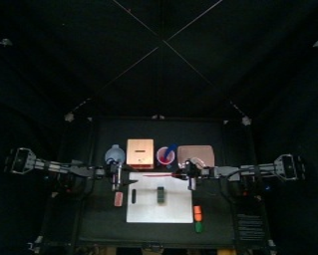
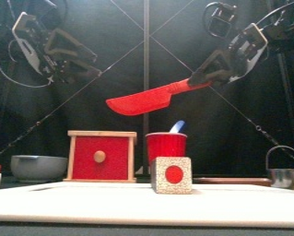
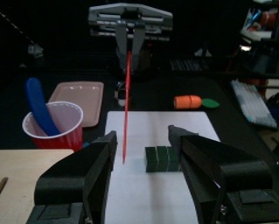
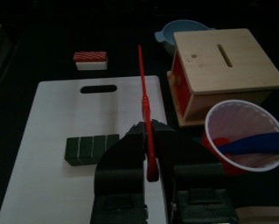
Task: Cut the sushi into 4 pieces with the knife
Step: Grasp knife edge with left hand
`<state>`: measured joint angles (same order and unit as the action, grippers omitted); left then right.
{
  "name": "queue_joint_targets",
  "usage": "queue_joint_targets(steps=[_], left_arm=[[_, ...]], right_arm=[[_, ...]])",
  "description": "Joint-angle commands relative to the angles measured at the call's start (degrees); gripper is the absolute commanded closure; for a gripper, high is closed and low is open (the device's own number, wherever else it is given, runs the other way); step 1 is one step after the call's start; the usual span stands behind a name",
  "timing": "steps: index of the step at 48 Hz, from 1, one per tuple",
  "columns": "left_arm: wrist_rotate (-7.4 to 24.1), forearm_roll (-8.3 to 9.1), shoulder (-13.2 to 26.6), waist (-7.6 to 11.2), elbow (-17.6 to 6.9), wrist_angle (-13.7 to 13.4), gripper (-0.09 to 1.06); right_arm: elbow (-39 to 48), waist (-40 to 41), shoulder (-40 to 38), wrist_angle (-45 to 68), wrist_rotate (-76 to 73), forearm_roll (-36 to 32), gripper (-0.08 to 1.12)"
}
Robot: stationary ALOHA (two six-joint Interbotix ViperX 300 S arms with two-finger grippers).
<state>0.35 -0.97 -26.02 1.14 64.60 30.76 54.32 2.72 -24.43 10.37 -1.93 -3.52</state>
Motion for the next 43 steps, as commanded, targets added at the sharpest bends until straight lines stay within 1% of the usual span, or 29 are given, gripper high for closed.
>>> queue_joint_targets(steps=[1,10,24,29,33,39,43], left_arm=[[0.1,0.88,3.2,-0.18,-2.8,0.2,0.12],[0.2,1.05,7.9,-0.53,-4.8,0.2,0.12],[0.0,0.79,11.9,-2.55,-6.9,0.2,0.13],[0.0,0.79,12.5,-3.34,-7.6,0.2,0.17],[0.1,0.7,13.2,-4.04,-8.4,0.2,0.23],[0.1,0.88,14.5,-4.39,-9.1,0.2,0.31],[0.1,0.97,15.4,-4.39,-9.2,0.2,0.34]], right_arm=[[-1.7,-0.2,-0.5,0.9,-0.1,-0.1,0.97],[-1.9,-1.0,-0.5,1.1,0.0,-0.1,0.97],[-2.0,-1.1,-0.5,1.1,0.0,-0.1,0.97],[-1.8,-1.1,-0.5,1.1,0.0,-0.1,0.97],[-1.8,-1.1,-0.5,1.1,0.1,-0.1,0.97],[-1.8,-1.1,-0.5,1.1,0.0,-0.1,0.97],[-1.8,-1.1,-0.6,1.1,0.0,-0.1,0.97]])
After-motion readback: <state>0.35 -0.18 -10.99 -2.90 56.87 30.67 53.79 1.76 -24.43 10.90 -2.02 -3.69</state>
